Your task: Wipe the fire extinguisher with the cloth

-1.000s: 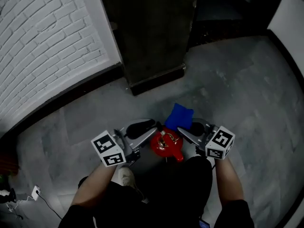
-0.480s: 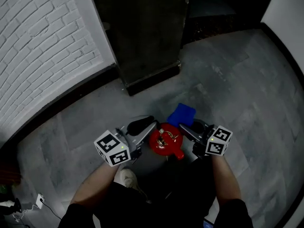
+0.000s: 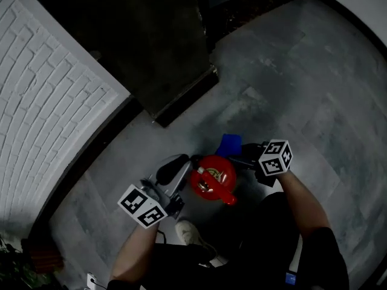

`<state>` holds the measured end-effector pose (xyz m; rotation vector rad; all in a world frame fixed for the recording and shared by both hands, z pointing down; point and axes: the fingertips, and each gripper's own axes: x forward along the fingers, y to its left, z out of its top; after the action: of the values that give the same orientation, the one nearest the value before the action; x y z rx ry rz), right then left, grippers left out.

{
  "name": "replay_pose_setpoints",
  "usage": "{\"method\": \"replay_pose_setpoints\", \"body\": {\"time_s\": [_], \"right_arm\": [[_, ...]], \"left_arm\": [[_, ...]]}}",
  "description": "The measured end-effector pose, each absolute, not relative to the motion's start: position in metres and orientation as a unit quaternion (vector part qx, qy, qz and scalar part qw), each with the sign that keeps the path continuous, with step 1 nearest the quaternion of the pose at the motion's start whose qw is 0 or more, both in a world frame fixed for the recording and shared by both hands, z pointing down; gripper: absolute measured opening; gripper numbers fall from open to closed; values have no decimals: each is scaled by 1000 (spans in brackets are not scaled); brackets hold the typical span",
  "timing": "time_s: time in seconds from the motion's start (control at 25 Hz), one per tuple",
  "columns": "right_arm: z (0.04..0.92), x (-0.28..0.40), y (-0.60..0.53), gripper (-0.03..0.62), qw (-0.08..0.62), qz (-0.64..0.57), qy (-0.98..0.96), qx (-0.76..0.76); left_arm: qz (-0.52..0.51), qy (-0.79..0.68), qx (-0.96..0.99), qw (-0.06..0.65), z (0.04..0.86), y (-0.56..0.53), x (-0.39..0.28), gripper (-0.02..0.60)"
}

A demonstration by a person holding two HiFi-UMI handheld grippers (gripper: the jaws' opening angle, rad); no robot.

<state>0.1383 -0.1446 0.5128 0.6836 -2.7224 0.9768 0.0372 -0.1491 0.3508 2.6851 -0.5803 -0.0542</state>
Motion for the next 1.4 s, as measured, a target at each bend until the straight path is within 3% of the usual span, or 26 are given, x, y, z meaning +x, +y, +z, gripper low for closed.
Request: {"method": "replay_pose_setpoints", "body": {"time_s": [0.16, 0.24, 0.36, 0.44, 0.6, 0.76, 0.96, 1.28, 1.4], "right_arm": [[555, 139, -149, 57, 105, 365, -899, 220], [564, 143, -151, 57, 41, 430, -873, 226], [571, 145, -155, 57, -91, 540, -809, 216], [577, 141, -157, 57, -116, 563, -790, 213], [612, 147, -159, 57, -76, 585, -761, 272], [632, 159, -159, 58, -88, 631, -706, 309], [673, 160, -146, 58, 18, 628, -708, 322], [699, 160, -143, 57, 5, 657, -682, 322], [710, 166, -143, 57, 2, 661, -670, 337]], "left_arm": [[-4, -221, 960, 173, 351, -149, 29, 63], [28, -216, 966, 140, 357, -146, 30, 62], [38, -199, 968, 146, 366, -142, 33, 58], [32, -196, 967, 158, 367, -143, 31, 52], [36, -194, 967, 163, 372, -141, 29, 52], [45, -173, 968, 176, 383, -131, 29, 52], [41, -169, 966, 191, 385, -130, 23, 52], [7, -201, 948, 246, 380, -141, 10, 52], [27, -205, 958, 200, 374, -132, 10, 51]]}}
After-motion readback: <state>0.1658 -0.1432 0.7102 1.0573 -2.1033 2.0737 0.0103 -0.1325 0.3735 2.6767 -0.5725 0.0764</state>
